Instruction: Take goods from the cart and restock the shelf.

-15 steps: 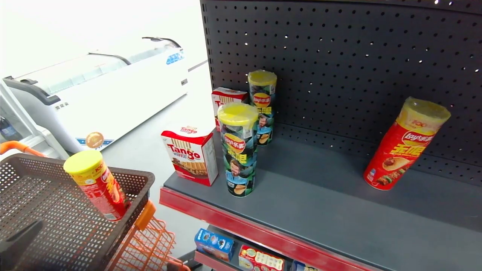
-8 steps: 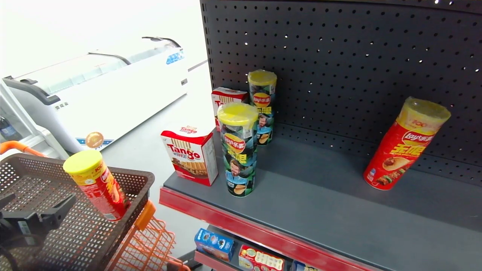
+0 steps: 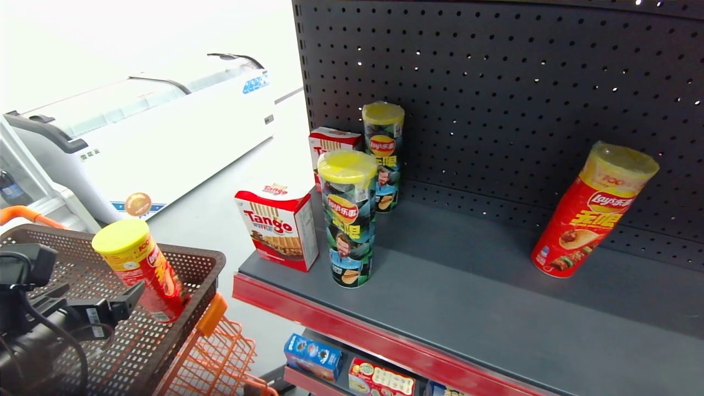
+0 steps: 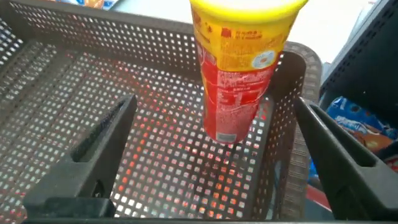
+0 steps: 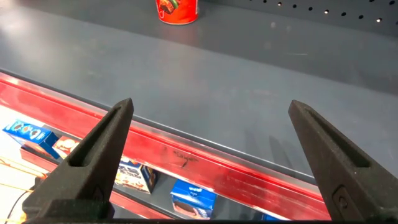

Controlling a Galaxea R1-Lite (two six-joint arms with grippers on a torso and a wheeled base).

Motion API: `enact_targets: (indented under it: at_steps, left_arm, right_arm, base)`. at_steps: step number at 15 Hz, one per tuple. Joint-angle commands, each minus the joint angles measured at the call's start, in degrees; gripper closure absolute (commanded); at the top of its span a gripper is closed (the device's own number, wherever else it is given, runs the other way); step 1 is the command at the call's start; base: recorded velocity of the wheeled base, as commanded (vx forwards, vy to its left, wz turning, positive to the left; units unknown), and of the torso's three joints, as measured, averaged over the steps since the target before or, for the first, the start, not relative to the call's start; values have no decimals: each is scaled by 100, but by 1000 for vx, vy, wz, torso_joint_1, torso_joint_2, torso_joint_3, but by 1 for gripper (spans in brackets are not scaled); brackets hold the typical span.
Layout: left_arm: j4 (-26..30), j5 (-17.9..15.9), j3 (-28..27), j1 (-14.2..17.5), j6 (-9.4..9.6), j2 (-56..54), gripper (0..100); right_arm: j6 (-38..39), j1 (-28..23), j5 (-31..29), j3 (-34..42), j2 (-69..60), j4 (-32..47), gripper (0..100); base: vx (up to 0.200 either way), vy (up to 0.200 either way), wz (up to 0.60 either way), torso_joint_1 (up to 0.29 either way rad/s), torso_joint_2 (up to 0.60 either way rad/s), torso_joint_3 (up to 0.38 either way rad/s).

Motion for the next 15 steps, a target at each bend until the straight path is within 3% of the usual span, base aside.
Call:
enact_targets:
  at_steps: [1,7,13,14,15]
  left_arm:
    - [-117,-1,-183,10,-3,672,0]
    - [-327,-1,-869,-17,-12,1516,0]
    - [-582,-1,-1133,-17,-21,1929,0]
    - [-635,-10,-1141,-17,-12,1999,100]
    - [-644,-10,-1185,-26,-12,2026,100]
  right_arm:
    - [-3,0,1,0,9,5,0]
    - [-3,0,1,0,9,-4,0]
    - [-3,0,1,0,9,-4,0]
    - [-3,0,1,0,9,-4,0]
    - [-3,0,1,0,9,-4,0]
  base:
    - [0,0,0,0,0,0]
    - [0,0,0,0,0,0]
    - [0,0,0,0,0,0]
    - [0,0,0,0,0,0]
    - [0,0,0,0,0,0]
